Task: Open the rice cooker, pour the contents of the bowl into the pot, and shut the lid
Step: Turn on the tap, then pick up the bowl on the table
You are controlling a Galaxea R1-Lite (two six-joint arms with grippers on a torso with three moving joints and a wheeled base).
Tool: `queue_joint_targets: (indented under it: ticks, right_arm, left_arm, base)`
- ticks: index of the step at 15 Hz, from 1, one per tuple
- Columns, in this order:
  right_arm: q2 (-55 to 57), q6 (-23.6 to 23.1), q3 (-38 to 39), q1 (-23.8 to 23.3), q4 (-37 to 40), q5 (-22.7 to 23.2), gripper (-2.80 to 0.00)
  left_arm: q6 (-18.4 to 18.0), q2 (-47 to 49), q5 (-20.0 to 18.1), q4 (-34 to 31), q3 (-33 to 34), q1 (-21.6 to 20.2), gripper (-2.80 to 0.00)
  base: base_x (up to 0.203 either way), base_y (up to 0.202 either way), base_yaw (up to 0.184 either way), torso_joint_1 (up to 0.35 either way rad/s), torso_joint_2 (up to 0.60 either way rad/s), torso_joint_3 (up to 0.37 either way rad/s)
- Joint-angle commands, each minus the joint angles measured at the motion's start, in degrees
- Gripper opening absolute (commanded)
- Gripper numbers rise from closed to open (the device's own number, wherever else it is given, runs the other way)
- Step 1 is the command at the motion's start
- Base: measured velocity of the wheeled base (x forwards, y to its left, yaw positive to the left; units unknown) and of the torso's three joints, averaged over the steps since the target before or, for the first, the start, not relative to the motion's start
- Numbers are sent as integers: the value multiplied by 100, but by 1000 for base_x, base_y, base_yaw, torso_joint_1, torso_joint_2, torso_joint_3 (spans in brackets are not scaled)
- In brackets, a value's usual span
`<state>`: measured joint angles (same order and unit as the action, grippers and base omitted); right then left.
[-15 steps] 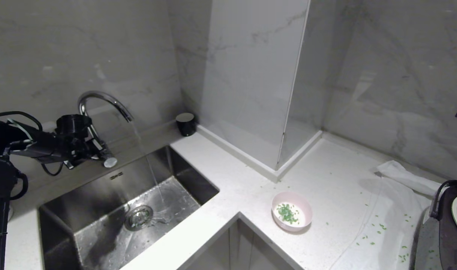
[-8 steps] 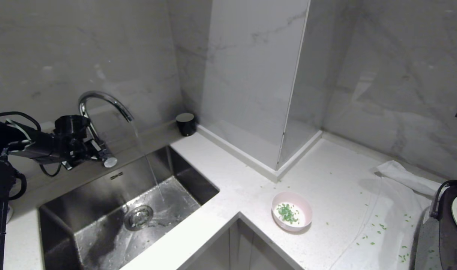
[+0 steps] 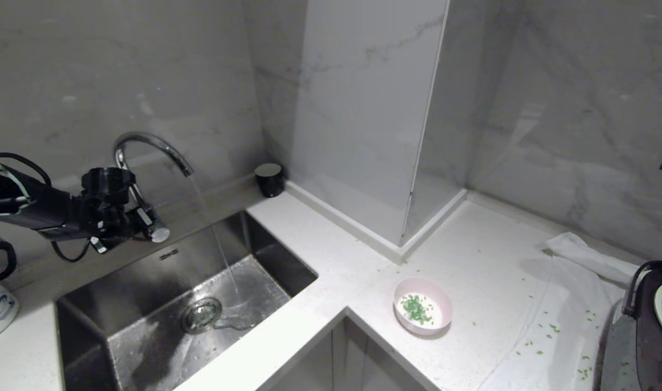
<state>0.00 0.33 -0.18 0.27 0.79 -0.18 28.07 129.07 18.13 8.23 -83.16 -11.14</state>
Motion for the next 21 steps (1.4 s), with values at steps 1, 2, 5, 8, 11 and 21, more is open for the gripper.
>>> queue_joint_targets:
  ticks: [1, 2, 5, 8, 11, 21]
  right_arm:
    - [0, 2, 1, 0, 0, 1, -280]
    - [0, 2, 1, 0, 0, 1, -280]
    - [0, 2, 1, 4, 0, 1, -280]
    - [0, 2, 1, 0, 0, 1, -280]
    - [0, 2, 1, 3, 0, 1, -280]
    - [0, 2, 1, 0, 0, 1, -280]
  left_arm:
    - [14, -690, -162, 19, 687, 185, 0]
    - [18, -934, -341, 25, 978, 255, 0]
    - [26, -1623, -921, 111, 2054, 468, 0]
    - [-114, -2354, -1511, 1121, 3473, 595, 0]
    - [-899, -3014, -2062, 2572, 4962, 638, 0]
    - [-2242, -5532, -2275, 4100, 7006, 765, -280]
  base:
    - [0, 0, 0, 0, 0, 0]
    - [0, 0, 0, 0, 0, 0]
    - [0, 0, 0, 0, 0, 0]
    - [0, 0, 0, 0, 0, 0]
    - [0, 0, 0, 0, 0, 0]
    - [0, 0, 0, 0, 0, 0]
